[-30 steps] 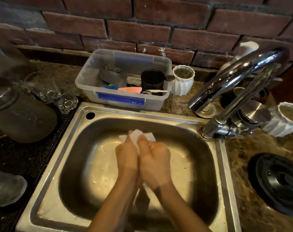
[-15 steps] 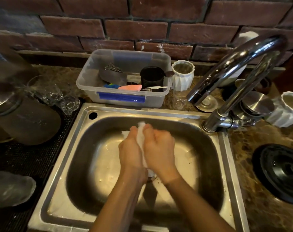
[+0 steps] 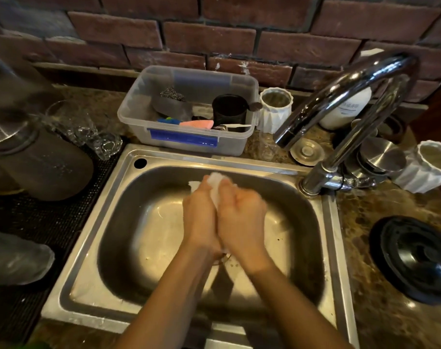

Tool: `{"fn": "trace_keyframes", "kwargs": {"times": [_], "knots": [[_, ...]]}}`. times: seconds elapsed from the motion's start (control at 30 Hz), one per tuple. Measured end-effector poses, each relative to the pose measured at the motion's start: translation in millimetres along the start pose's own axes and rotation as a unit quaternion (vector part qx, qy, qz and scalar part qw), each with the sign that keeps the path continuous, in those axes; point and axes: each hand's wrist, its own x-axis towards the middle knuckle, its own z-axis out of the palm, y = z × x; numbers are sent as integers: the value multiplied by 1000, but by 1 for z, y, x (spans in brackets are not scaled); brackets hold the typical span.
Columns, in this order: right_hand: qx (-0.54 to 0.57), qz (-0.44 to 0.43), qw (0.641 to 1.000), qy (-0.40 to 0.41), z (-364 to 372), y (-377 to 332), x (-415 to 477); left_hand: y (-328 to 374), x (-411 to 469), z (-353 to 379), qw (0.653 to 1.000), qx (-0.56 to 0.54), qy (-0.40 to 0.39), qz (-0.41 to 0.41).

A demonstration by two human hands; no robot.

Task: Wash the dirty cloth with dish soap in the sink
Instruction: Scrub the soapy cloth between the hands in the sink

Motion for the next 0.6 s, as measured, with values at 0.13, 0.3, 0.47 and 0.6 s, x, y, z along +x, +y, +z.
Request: {"fn": "trace_keyframes", "kwargs": {"times": [0.13, 0.3, 0.47, 0.6], "knots": [[39, 4, 999, -23, -5, 1, -11, 0, -8, 3, 999, -3, 33, 2], [16, 33, 999, 10, -18, 7, 5, -11, -22, 9, 999, -15, -7, -29], [-27, 9, 992, -121, -17, -9, -30, -3, -20, 6, 1000, -17, 19, -1], [-39, -6, 999, -24, -33, -8, 3, -13, -33, 17, 998, -62, -12, -8]]}}
